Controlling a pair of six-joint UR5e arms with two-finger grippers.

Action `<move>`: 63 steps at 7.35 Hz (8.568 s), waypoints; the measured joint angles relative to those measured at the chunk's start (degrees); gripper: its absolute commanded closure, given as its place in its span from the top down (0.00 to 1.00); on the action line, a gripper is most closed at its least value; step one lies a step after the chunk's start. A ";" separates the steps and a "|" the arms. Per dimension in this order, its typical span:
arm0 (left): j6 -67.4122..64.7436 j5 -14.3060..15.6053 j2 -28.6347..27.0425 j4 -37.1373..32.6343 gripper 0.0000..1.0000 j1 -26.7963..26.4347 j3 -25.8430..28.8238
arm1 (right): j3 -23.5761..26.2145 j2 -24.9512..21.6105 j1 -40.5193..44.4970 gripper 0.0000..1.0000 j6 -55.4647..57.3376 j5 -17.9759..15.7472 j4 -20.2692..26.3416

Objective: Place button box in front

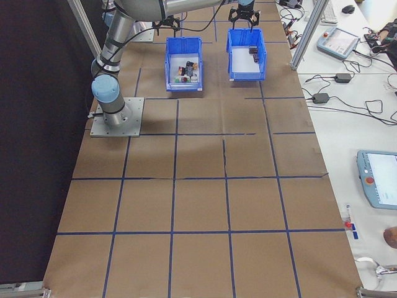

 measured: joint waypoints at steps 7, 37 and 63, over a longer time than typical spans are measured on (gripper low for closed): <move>-5.31 -0.88 -8.49 10.87 0.99 -4.73 -0.83 | 10.17 2.81 6.71 1.00 -3.72 -0.33 -12.11; 8.36 2.39 -25.92 12.14 0.00 13.02 24.34 | 49.11 -32.10 -32.82 0.01 -50.30 -0.53 -25.64; 102.83 8.74 -10.33 -15.65 0.99 25.36 30.07 | 73.73 -53.86 -10.09 0.02 -26.54 1.01 -23.09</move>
